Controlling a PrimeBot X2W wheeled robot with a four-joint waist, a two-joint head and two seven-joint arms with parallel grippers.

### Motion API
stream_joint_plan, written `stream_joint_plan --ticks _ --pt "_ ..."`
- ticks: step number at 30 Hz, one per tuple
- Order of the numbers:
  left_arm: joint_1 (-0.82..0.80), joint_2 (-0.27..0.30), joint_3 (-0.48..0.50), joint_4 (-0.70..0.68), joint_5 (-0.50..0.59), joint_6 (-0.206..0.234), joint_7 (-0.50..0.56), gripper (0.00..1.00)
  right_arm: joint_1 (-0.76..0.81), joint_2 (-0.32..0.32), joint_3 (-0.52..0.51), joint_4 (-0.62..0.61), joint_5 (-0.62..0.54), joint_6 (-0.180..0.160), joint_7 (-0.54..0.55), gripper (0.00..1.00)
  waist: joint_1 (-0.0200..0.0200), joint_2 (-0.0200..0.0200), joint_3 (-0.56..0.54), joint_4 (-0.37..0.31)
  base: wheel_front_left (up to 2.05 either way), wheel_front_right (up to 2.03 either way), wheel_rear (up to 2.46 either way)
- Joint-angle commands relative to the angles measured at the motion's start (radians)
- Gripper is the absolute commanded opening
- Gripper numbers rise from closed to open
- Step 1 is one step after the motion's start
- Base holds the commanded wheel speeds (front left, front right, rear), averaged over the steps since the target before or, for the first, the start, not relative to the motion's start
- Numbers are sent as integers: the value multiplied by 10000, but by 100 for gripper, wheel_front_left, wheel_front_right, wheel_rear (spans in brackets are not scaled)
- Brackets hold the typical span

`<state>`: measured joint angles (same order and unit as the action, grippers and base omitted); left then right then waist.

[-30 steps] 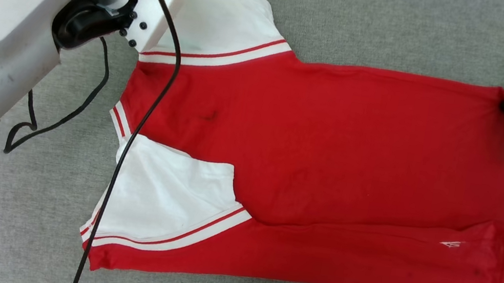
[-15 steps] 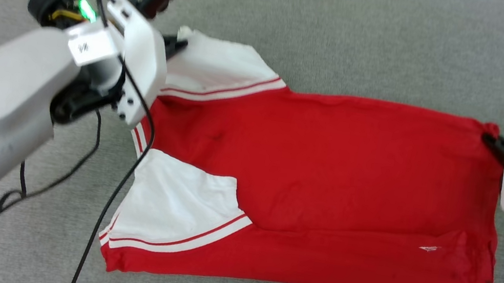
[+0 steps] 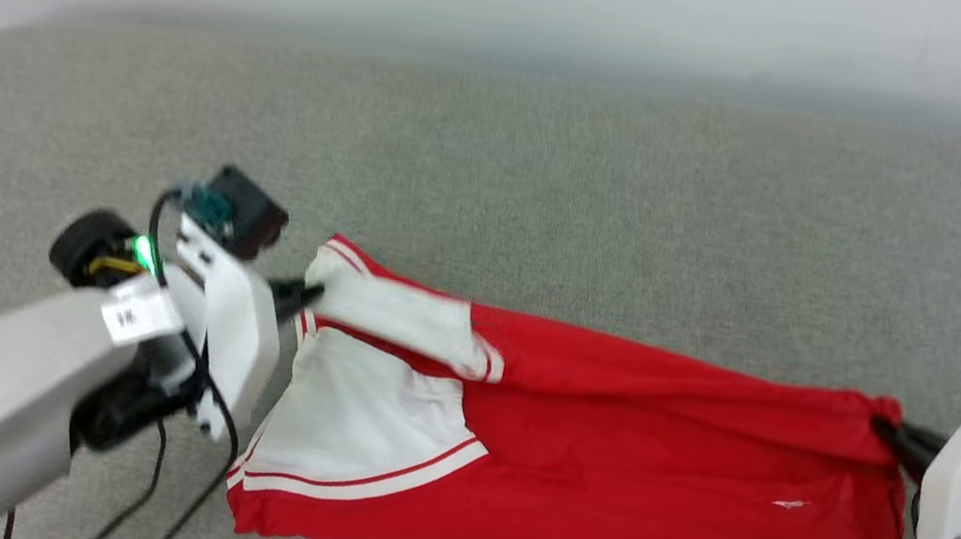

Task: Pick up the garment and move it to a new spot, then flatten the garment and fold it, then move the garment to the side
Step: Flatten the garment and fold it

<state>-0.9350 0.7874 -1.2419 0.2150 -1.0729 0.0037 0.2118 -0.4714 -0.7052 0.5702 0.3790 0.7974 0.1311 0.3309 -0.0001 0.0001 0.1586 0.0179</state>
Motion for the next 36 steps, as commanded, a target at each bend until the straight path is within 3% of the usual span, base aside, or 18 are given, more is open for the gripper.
stream_joint_plan --ticks 1,14,24,25,26,27,30,36 --pt "514 131 -48 -254 -37 199 -128 0 498 -82 -31 -162 128 -9 20 0 1 -1 -392 67 0 0 0" --pt "2769 432 -235 -979 -526 931 -524 0 2336 -65 -494 -451 373 -9 53 0 1 -1 -886 136 0 0 0" --pt "3632 176 -251 -320 -714 950 -1004 0 3099 390 -525 -68 120 -9 -257 0 1 -1 -728 44 0 0 0" --pt "3650 122 -224 -219 -711 999 -1091 10 3109 415 -440 -53 17 -9 -296 41 1 -1 -732 34 0 0 0" --pt "3691 82 -189 -122 -724 1041 -1181 79 3111 476 -480 -65 82 -9 -325 100 1 -1 -751 13 0 0 0" --pt "3733 42 -148 -48 -715 1084 -1315 100 3105 511 -536 -115 129 -9 -392 100 1 -1 -774 -8 0 0 0" --pt "3832 104 -53 21 -457 1335 -1846 100 3048 423 -714 -276 -23 -9 -675 100 1 -1 -923 -80 0 0 0" --pt "4401 270 639 -339 -396 2357 -3631 100 3290 79 -1377 -1029 251 -9 -816 100 1 -1 -1332 -147 0 0 0"
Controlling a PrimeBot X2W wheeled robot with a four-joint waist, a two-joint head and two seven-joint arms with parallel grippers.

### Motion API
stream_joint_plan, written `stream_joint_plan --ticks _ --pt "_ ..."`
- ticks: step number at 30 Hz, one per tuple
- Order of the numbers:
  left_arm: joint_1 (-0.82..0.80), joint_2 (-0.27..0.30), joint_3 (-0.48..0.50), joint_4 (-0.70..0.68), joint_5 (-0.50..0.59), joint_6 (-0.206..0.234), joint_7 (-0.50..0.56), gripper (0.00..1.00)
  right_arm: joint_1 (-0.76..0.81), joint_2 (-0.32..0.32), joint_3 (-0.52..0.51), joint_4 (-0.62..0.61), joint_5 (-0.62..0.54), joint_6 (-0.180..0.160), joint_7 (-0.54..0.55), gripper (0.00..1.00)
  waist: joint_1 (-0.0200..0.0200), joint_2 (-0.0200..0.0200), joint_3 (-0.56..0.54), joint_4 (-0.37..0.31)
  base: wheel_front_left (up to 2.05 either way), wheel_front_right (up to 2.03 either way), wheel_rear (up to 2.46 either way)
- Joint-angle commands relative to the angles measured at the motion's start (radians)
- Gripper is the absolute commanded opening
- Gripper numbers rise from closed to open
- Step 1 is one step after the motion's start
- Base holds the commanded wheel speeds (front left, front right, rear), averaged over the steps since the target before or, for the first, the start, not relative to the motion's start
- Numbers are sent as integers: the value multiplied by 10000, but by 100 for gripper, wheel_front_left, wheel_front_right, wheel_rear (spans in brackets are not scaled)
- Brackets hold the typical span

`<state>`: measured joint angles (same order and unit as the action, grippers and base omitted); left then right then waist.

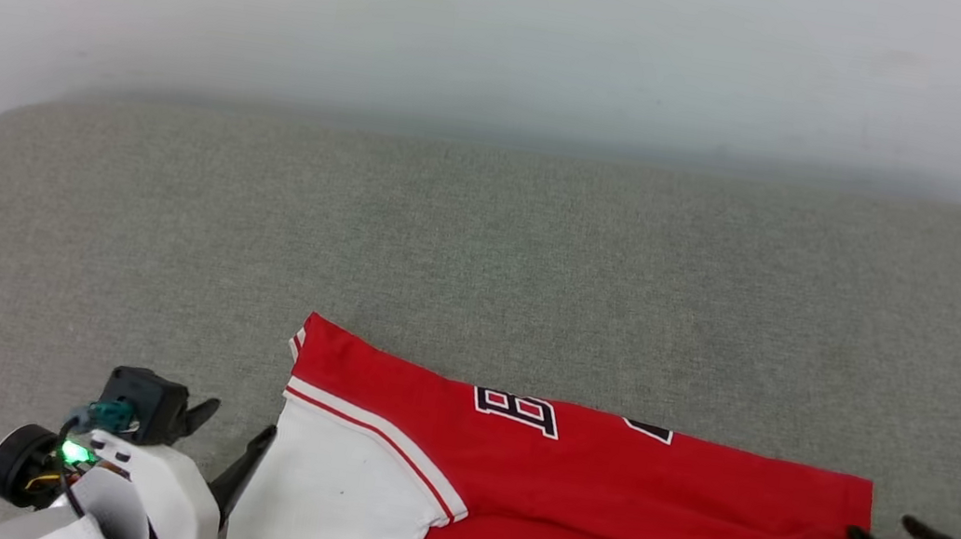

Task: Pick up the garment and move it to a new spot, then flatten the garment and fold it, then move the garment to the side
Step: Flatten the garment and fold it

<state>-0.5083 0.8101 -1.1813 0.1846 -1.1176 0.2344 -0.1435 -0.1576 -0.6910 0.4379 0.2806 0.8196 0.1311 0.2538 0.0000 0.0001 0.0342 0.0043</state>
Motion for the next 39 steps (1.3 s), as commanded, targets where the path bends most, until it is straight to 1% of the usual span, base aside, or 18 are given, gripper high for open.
stream_joint_plan --ticks 1,3,5,9,13,16,17,21,25,32,36,39 --pt "221 93 144 -114 76 255 -341 100 212 -138 -209 -163 100 -9 -16 100 0 -1 -142 -1 0 0 0" --pt "404 153 376 -319 152 667 -748 100 324 -235 -561 -387 416 -9 147 100 0 -1 -227 27 0 0 0" --pt "615 130 672 -539 242 1039 -1014 100 382 -469 -934 -528 528 -10 294 100 0 -1 -278 71 0 0 0" --pt "1008 21 1432 -922 804 1744 -1214 100 540 -702 -1498 -512 909 -9 808 100 0 -1 -314 169 0 0 0" --pt "1639 -451 2727 -1450 2120 2363 -1230 100 640 -851 -1858 -274 1386 -9 1530 100 0 -1 -224 324 0 0 0" --pt "2243 -919 3796 -1747 3201 2616 -1232 100 672 -825 -1959 -90 1654 -9 1974 100 0 -1 -83 450 0 0 0" --pt "2820 -1402 4694 -1925 4259 2659 -1234 100 604 -641 -2004 91 1767 -9 2227 100 0 -1 65 572 0 0 0" --pt "3414 -1999 5767 -2090 5629 2494 -1235 100 490 -376 -1896 376 1747 -9 2430 100 0 -1 302 759 0 0 0" --pt "3948 -2634 6618 -2249 6667 2243 -1236 100 327 -104 -1789 638 1744 -9 2474 100 0 -1 521 930 0 0 0" --pt "4473 -3579 7567 -2174 7809 1427 -1235 100 97 274 -1538 1148 1682 -9 2470 100 0 -1 934 1185 0 0 0" --pt "4619 -4100 8031 -2055 8375 1044 -1227 100 32 624 -1142 1259 1769 -6 2499 100 0 -1 1116 1290 0 0 0" --pt "4684 -4499 8372 -2029 8745 780 -1226 100 3 892 -799 1119 1926 11 2398 100 0 -1 1184 1359 0 0 0"
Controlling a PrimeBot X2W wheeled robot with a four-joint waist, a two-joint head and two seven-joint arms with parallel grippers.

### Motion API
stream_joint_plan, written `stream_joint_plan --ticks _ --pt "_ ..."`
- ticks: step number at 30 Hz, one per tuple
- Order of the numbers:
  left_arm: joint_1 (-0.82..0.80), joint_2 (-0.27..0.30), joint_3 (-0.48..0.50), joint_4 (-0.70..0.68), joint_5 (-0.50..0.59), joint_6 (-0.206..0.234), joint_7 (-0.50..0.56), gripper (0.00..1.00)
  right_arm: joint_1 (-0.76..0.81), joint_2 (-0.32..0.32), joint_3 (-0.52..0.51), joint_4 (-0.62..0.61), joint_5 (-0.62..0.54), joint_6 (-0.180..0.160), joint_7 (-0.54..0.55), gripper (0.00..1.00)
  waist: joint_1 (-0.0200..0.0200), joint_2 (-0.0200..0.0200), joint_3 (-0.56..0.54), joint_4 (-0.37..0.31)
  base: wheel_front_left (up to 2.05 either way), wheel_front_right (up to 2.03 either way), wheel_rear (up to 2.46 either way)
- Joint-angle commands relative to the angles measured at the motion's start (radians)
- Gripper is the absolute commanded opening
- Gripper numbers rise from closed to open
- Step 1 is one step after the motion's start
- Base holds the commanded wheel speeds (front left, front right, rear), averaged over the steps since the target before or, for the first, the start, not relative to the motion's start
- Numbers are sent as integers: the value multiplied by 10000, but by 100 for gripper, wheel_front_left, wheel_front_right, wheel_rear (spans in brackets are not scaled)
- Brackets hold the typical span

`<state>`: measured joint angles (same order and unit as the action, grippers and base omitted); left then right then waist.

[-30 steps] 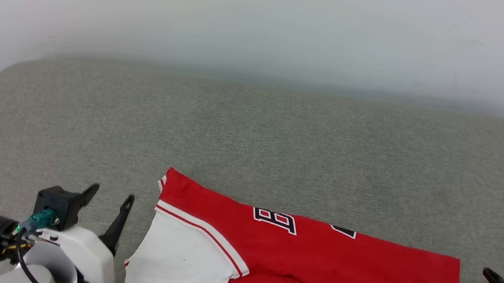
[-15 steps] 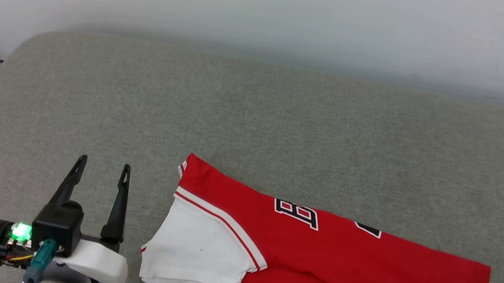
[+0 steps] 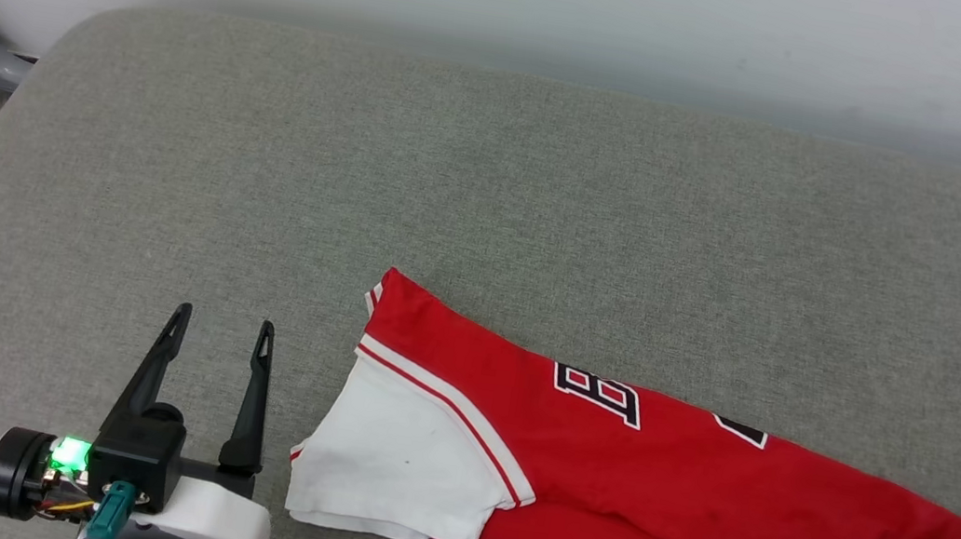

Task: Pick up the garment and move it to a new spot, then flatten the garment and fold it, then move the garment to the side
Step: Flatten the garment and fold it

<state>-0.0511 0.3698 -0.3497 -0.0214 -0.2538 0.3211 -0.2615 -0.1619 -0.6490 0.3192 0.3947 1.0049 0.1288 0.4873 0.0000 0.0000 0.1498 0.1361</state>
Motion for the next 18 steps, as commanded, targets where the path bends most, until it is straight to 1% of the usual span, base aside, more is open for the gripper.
stream_joint_plan --ticks 1,4,7,8,10,11,12,13,18 --pt "135 -224 156 44 200 -191 -47 100 35 484 538 -89 73 42 32 100 0 0 38 68 0 0 0" --pt "268 -547 383 109 517 -488 -47 100 0 482 961 -310 187 76 -20 100 0 0 21 115 0 0 0" --pt "337 -812 584 168 793 -746 -47 100 -28 324 1220 -325 227 76 -149 100 0 0 -40 125 0 0 0" --pt "337 -812 584 168 793 -746 -47 100 -28 324 1220 -325 227 76 -149 100 0 0 -40 125 0 0 0" --pt "419 -960 692 191 981 -903 -47 100 -66 172 1364 -251 122 74 -300 100 0 0 -88 129 0 0 0" --pt "456 -1027 758 175 1087 -949 -49 100 -89 102 1414 -186 81 70 -393 50 0 0 -114 130 0 0 0" --pt "483 -1098 843 135 1183 -989 -49 100 -101 63 1453 -130 74 67 -505 13 0 0 -145 128 0 0 0" --pt "525 -1160 912 110 1259 -1010 -47 100 -107 37 1491 -90 108 65 -594 0 0 0 -183 120 0 0 0" --pt "822 -1384 1235 51 1579 -1181 -47 100 -94 -233 1516 155 233 15 -1100 0 0 0 -401 36 0 0 0"
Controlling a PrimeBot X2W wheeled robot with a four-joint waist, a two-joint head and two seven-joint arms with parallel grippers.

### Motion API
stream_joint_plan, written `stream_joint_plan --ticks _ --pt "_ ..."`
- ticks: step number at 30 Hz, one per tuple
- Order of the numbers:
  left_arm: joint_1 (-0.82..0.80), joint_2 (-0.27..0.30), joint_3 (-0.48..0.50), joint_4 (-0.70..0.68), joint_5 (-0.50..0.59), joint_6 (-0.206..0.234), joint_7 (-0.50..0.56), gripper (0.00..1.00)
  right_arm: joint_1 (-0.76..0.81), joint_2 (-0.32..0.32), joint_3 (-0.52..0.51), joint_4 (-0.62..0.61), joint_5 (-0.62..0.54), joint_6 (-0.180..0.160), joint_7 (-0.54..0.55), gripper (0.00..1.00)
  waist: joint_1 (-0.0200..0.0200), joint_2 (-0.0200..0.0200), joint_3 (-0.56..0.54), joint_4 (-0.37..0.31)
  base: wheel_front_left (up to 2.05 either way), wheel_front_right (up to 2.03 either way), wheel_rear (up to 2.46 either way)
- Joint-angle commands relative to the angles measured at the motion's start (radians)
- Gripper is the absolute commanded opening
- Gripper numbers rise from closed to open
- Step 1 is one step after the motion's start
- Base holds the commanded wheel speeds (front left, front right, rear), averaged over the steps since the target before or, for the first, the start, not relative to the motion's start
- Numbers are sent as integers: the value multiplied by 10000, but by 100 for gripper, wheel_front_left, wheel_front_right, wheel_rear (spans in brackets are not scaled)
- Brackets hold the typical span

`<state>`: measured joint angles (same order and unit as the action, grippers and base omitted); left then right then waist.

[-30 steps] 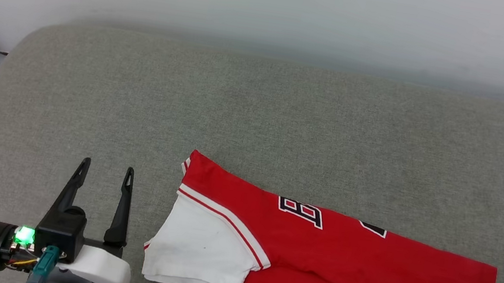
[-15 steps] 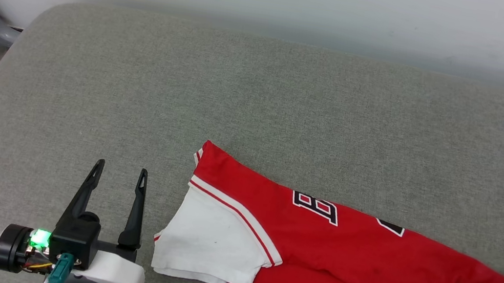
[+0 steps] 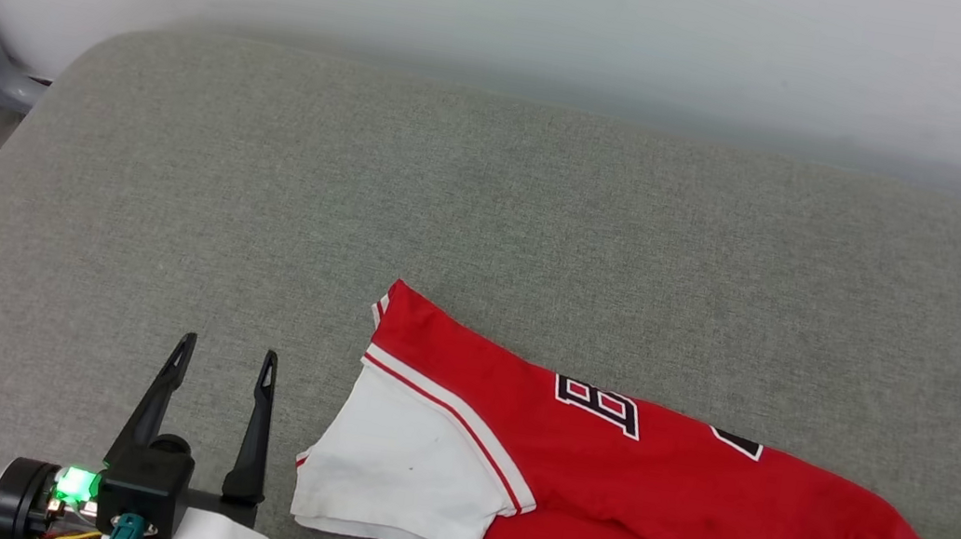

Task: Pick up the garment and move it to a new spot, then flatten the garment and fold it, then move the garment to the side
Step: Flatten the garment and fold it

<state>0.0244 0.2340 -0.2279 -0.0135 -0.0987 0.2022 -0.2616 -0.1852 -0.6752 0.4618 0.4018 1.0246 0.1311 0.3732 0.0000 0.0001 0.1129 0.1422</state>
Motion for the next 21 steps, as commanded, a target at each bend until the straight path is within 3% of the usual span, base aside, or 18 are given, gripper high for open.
stream_joint_plan --ticks 1,8,14,21 --pt "124 -71 66 -31 83 -45 -45 100 146 -55 84 125 67 -8 -53 0 0 -1 -83 -42 0 0 0" --pt "480 -284 380 -148 324 -293 -46 100 209 -677 -147 499 372 -10 -571 0 0 -1 -388 -131 0 0 0" --pt "766 -427 600 -42 523 -524 -46 100 318 -1584 -512 1379 333 -10 -844 0 0 -1 -787 -231 0 0 0" --pt "912 -489 696 40 649 -674 -46 100 473 -1709 -648 924 712 -8 -323 0 0 -1 -1022 -306 0 0 0"
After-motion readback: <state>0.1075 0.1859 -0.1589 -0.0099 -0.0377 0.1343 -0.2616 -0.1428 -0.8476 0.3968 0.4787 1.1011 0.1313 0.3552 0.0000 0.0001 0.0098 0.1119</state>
